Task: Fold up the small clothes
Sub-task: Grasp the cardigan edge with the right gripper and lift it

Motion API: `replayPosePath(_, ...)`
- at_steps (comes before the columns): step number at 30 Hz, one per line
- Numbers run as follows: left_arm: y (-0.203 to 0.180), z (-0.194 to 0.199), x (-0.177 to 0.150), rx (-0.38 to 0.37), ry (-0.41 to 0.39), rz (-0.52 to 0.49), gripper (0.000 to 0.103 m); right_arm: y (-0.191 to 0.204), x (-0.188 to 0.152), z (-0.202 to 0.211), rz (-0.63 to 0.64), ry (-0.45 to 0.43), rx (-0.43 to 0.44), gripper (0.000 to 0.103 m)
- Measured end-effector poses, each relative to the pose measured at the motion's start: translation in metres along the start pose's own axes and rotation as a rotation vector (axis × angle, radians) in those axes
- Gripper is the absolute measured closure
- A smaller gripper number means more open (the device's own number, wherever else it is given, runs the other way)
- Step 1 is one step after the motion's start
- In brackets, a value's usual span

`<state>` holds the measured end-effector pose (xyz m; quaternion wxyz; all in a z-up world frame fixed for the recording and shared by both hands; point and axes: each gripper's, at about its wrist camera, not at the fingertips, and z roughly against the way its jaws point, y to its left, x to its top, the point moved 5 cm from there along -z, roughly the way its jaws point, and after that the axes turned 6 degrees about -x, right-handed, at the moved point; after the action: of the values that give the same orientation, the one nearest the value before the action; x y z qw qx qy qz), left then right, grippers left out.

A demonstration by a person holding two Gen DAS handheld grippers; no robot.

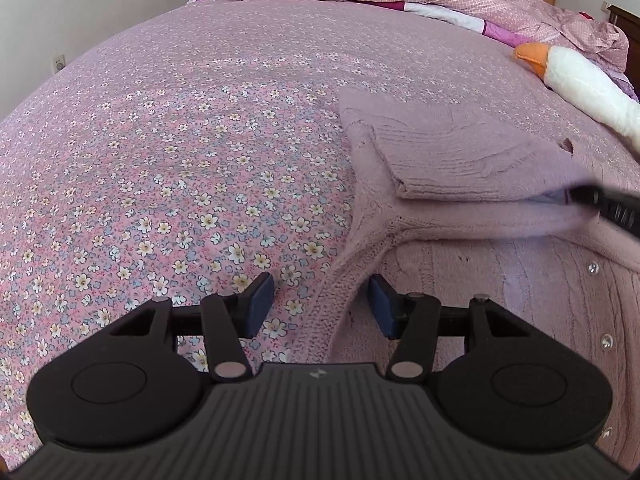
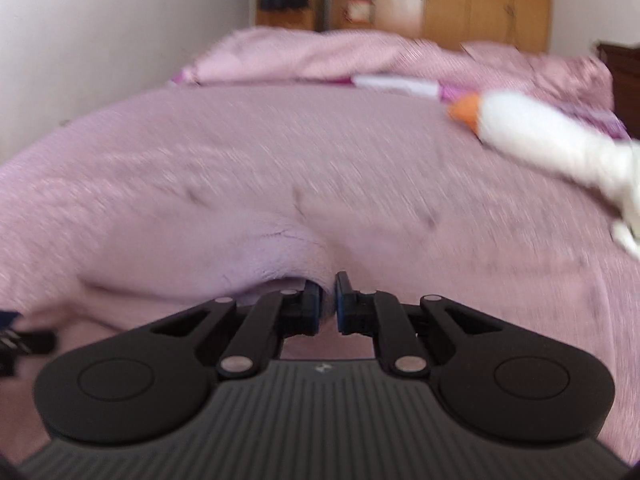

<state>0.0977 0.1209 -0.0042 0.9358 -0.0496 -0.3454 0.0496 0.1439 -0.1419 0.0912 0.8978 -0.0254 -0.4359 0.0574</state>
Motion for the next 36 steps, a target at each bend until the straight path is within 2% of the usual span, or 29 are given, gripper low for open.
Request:
replayPosePath(4, 0.0, -0.001, 0.0, 0.001, 0.002, 0.004, 0.043, 0.0, -0.013, -0.003, -0.024, 0.044, 0.035, 0.09)
replayPosePath(8, 0.0, -0.001, -0.001, 0.0, 0.002, 0.006, 0.043, 0.007, -0.007, 0.007, 0.003, 0.064, 0.06, 0.089)
replayPosePath(10, 0.001, 0.0, -0.001, -0.005, 0.003, 0.009, 0.042, 0.012, 0.0, 0.018, 0.014, 0.045, 0.059, 0.087)
replayPosePath(12, 0.003, 0.0, -0.002, -0.01, 0.004, 0.013, 0.042, 0.019, 0.006, 0.033, 0.041, 0.002, 0.066, 0.073)
replayPosePath(13, 0.003, -0.001, -0.001, -0.01, 0.004, 0.013, 0.042, 0.025, 0.009, 0.039, 0.057, -0.023, 0.077, 0.06)
replayPosePath(14, 0.003, -0.001, -0.001, -0.011, 0.004, 0.014, 0.042, 0.032, 0.012, 0.045, 0.075, -0.048, 0.095, 0.055)
replayPosePath(18, 0.003, 0.0, -0.002, -0.011, 0.003, 0.01, 0.042, 0.067, 0.02, 0.053, 0.15, -0.075, 0.208, 0.055)
replayPosePath(23, 0.004, 0.0, -0.002, -0.021, 0.006, 0.015, 0.042, 0.101, 0.02, 0.036, 0.176, -0.024, 0.319, 0.055)
replayPosePath(27, 0.004, 0.0, -0.002, -0.023, 0.007, 0.013, 0.041, 0.12, 0.014, 0.02, 0.172, 0.037, 0.344, 0.055)
replayPosePath(33, 0.004, 0.0, -0.003, -0.02, 0.008, 0.008, 0.041, 0.13, 0.008, 0.006, 0.179, 0.047, 0.331, 0.057)
replayPosePath(34, 0.003, 0.0, -0.003, -0.02, 0.008, 0.009, 0.041, 0.129, 0.008, 0.004, 0.175, 0.046, 0.331, 0.064)
replayPosePath(35, 0.003, 0.0, -0.003, -0.02, 0.008, 0.009, 0.041, 0.128, 0.009, 0.003, 0.171, 0.043, 0.318, 0.079)
replayPosePath(36, 0.003, 0.0, -0.003, -0.02, 0.008, 0.008, 0.041, 0.126, 0.009, 0.002, 0.169, 0.042, 0.304, 0.083)
